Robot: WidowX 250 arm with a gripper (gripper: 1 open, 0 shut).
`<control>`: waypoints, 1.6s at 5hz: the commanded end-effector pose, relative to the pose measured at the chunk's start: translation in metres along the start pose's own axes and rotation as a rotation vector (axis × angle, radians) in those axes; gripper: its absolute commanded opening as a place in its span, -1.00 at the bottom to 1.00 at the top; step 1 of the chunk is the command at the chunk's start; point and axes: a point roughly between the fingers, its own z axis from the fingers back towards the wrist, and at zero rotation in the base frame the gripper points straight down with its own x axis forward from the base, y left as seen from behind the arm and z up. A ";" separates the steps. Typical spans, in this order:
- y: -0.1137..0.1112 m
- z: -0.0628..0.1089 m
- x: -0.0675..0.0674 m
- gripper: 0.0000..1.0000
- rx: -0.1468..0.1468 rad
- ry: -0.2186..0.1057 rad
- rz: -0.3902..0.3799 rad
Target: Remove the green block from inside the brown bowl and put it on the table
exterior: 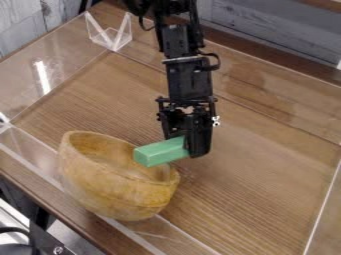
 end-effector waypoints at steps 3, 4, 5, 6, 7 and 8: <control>0.003 0.012 0.007 -1.00 -0.005 -0.060 -0.017; 0.004 0.012 0.007 -1.00 -0.013 -0.063 -0.019; -0.002 0.013 0.009 -1.00 -0.016 -0.051 -0.022; -0.009 0.015 0.011 -1.00 -0.016 -0.041 -0.030; -0.014 0.015 0.013 -1.00 -0.016 -0.029 -0.038; -0.018 0.015 0.013 -1.00 -0.017 -0.011 -0.043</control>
